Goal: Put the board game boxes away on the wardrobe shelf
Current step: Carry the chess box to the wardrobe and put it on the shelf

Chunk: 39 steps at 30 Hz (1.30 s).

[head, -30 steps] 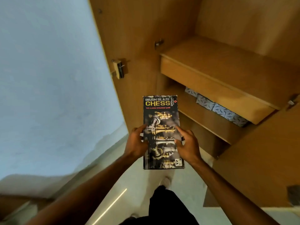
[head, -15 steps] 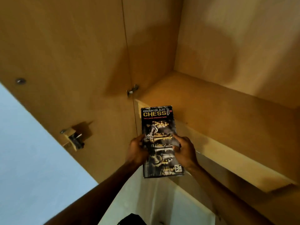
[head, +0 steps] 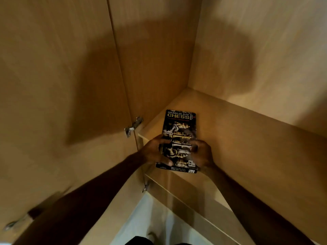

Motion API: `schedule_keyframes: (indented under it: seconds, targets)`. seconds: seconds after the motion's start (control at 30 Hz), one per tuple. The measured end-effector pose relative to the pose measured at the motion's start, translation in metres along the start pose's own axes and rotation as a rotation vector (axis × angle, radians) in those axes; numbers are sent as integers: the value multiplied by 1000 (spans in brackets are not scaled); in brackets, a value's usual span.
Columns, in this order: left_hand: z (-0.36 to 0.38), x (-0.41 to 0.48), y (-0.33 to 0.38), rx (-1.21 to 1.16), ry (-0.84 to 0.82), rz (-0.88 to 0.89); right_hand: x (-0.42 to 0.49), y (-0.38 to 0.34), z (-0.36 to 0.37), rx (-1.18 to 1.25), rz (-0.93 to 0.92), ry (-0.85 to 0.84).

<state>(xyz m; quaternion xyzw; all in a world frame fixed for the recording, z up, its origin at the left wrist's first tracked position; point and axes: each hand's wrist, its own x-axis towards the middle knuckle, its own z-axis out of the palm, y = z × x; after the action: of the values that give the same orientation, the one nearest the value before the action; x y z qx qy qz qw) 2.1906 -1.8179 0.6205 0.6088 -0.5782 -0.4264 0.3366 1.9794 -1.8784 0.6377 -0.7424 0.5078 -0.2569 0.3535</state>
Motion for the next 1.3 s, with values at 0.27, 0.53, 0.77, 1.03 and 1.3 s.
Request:
schedule_keyframes:
  seconds: [0.27, 0.53, 0.77, 1.03, 1.3]
  targets:
    - [-35, 38, -9, 605, 112, 114, 55, 6, 10, -47, -170, 19]
    - [-19, 32, -1, 799, 425, -53, 80, 16, 34, -280, -351, -331]
    - [-13, 33, -12, 758, 290, -320, 89, 5, 44, -458, -448, -513]
    - [50, -35, -3, 220, 773, -416, 51, 21, 36, -121, -433, -461]
    - [90, -113, -7, -111, 1086, -477, 7, 10, 36, 254, -252, -539]
